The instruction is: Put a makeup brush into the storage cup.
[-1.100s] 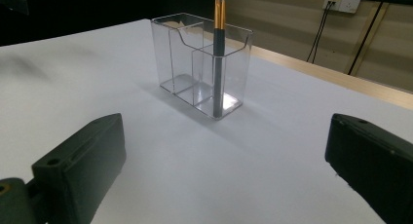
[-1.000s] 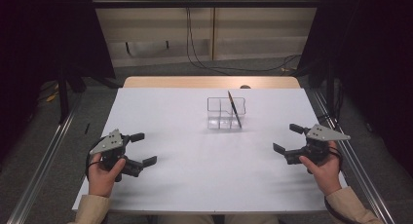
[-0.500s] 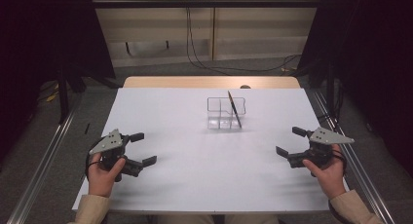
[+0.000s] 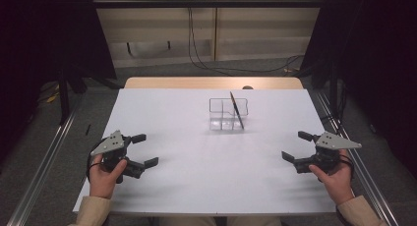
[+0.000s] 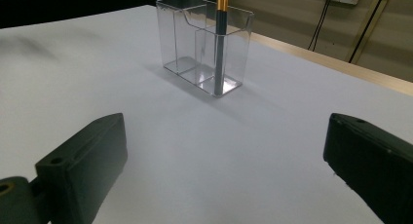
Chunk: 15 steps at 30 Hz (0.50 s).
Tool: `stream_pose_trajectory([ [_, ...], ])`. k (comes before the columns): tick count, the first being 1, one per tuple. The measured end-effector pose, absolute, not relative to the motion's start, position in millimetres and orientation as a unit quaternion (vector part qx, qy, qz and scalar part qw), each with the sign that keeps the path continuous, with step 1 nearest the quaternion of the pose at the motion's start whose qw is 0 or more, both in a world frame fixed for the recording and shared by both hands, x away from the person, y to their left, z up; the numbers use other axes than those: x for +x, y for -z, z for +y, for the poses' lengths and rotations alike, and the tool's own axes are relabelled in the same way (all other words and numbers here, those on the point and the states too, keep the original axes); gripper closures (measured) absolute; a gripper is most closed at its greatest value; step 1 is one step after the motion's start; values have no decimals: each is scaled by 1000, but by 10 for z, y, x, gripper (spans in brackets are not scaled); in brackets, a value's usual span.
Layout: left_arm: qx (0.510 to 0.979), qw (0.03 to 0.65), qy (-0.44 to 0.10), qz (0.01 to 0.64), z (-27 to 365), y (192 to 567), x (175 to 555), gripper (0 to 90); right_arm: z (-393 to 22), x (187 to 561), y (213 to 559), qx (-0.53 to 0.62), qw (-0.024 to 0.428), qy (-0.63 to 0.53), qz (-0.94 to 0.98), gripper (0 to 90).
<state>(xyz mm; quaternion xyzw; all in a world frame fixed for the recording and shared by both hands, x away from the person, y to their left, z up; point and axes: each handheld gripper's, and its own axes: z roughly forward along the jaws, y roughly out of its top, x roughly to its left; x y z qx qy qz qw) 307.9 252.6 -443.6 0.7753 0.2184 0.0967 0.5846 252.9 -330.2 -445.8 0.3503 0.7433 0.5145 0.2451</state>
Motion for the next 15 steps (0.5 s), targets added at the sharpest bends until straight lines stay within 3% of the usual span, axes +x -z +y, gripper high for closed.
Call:
stream_pose_trajectory([
  [15,775,584,-98,220,2524,4440,3081,4,-3326,2437,4487,351,239,-509,749,17],
])
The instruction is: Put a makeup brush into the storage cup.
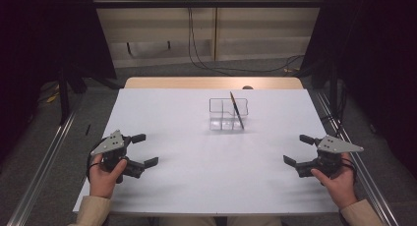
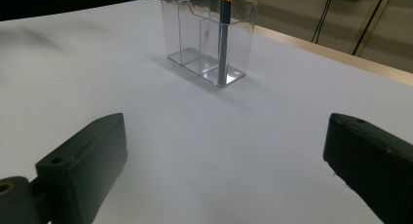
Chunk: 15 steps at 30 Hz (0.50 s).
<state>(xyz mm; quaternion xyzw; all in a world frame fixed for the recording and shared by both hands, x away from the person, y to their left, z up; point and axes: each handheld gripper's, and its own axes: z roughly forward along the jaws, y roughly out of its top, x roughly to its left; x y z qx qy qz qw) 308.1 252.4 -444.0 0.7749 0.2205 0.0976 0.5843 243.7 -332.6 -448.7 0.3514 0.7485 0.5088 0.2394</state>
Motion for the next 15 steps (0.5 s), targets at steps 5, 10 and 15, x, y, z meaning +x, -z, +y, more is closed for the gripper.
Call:
stream_pose_trajectory([
  [5,776,583,-98,219,2517,4438,3083,4,-3351,2397,4485,354,240,-509,747,17],
  [10,775,584,-98,220,2521,4438,3086,4,-3385,2357,4486,355,237,-511,746,16],
  [15,776,583,-98,220,2517,4438,3085,4,-3428,2314,4487,360,238,-512,743,16],
])
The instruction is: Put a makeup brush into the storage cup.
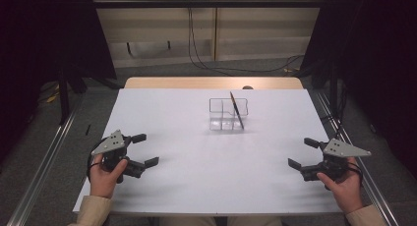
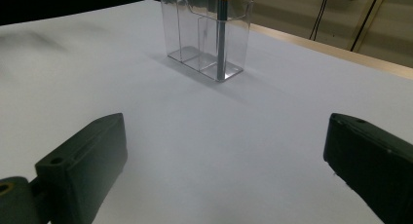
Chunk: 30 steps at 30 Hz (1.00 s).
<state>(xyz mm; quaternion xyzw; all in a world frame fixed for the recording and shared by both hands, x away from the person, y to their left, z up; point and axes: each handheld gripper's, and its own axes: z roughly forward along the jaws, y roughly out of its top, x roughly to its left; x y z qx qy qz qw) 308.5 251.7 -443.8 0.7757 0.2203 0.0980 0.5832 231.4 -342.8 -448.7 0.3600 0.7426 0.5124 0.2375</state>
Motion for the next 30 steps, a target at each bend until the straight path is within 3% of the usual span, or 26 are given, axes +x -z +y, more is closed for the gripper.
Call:
stream_pose_trajectory([
  [30,774,585,-98,221,2516,4446,3098,4,-3508,2191,4492,356,244,-507,746,13],
])
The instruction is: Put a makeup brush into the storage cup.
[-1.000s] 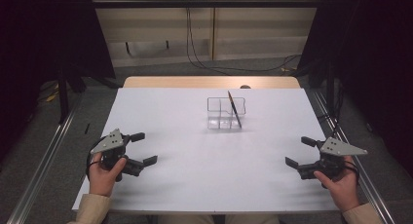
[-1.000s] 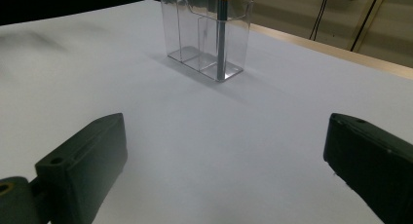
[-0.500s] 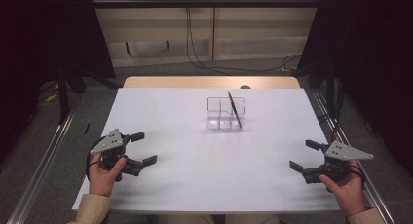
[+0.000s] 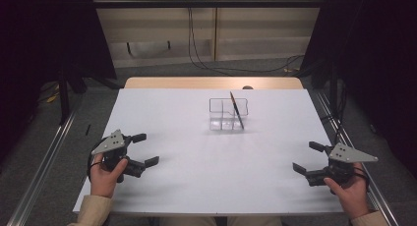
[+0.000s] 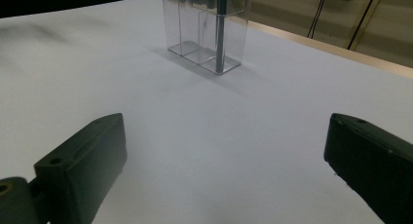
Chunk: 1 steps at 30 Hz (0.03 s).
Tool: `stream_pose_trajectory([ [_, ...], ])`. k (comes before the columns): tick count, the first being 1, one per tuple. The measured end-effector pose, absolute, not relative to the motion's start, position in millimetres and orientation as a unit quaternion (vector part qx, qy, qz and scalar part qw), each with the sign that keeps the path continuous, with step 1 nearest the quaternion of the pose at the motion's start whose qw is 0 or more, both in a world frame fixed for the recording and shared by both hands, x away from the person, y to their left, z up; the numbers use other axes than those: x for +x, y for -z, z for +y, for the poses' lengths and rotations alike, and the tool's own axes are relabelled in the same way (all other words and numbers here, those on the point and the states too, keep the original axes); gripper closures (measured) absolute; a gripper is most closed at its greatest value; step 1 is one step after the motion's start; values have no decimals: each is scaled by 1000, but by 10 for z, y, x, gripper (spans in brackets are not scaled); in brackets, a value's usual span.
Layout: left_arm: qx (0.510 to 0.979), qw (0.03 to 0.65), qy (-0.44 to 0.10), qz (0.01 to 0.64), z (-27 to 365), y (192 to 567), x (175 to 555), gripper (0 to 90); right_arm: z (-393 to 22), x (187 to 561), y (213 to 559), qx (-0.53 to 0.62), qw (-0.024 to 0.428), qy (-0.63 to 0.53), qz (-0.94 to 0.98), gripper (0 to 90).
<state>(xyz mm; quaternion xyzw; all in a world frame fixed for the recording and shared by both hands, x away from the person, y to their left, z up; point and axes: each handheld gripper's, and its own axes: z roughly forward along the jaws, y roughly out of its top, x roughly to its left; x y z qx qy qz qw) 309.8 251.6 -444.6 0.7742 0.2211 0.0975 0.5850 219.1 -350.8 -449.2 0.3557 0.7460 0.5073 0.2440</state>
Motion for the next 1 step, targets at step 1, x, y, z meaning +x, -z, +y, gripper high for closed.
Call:
stream_pose_trajectory([
  [1,774,584,-98,222,2516,4445,3096,4,-3507,2191,4492,356,247,-506,745,12],
])
